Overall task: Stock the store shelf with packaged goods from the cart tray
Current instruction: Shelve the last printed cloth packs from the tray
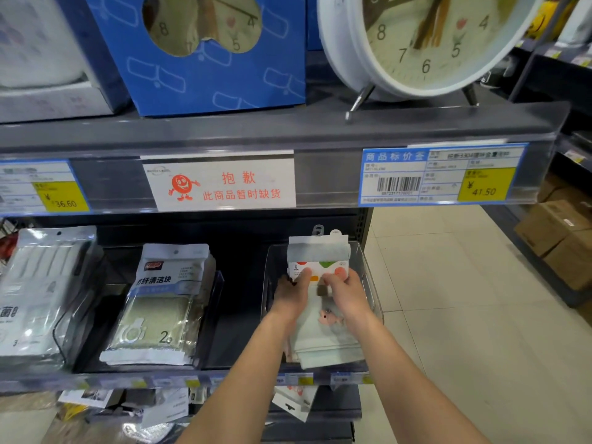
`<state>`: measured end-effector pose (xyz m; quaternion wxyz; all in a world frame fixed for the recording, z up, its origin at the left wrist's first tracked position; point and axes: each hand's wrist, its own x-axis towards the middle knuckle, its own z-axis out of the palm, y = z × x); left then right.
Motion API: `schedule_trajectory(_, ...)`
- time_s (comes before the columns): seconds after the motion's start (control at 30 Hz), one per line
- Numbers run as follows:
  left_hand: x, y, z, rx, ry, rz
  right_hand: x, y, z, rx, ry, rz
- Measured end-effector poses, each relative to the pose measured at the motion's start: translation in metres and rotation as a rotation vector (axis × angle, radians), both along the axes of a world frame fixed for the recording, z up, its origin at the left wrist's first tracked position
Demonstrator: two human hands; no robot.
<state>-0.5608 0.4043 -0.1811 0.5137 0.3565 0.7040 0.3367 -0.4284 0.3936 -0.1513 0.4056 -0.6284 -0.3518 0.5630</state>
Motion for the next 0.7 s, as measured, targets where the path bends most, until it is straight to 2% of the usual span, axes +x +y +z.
schedule_trajectory(0.33,0.002,-0.030,0.034,0.159,-0.155,0.129,-0.002,-0.021,0.013,0.057,0.128,-0.065)
schedule_trajectory(0.5,0.004,-0.045,0.060,0.379,-0.116,0.118,0.011,-0.032,0.033,0.206,0.138,0.047)
schedule_trajectory(0.6,0.003,-0.052,0.073,0.458,-0.048,0.109,0.022,-0.036,0.035,0.332,0.053,0.075)
schedule_trajectory(0.7,0.000,-0.060,0.082,0.470,-0.061,0.069,0.022,-0.043,0.039,0.378,-0.018,0.030)
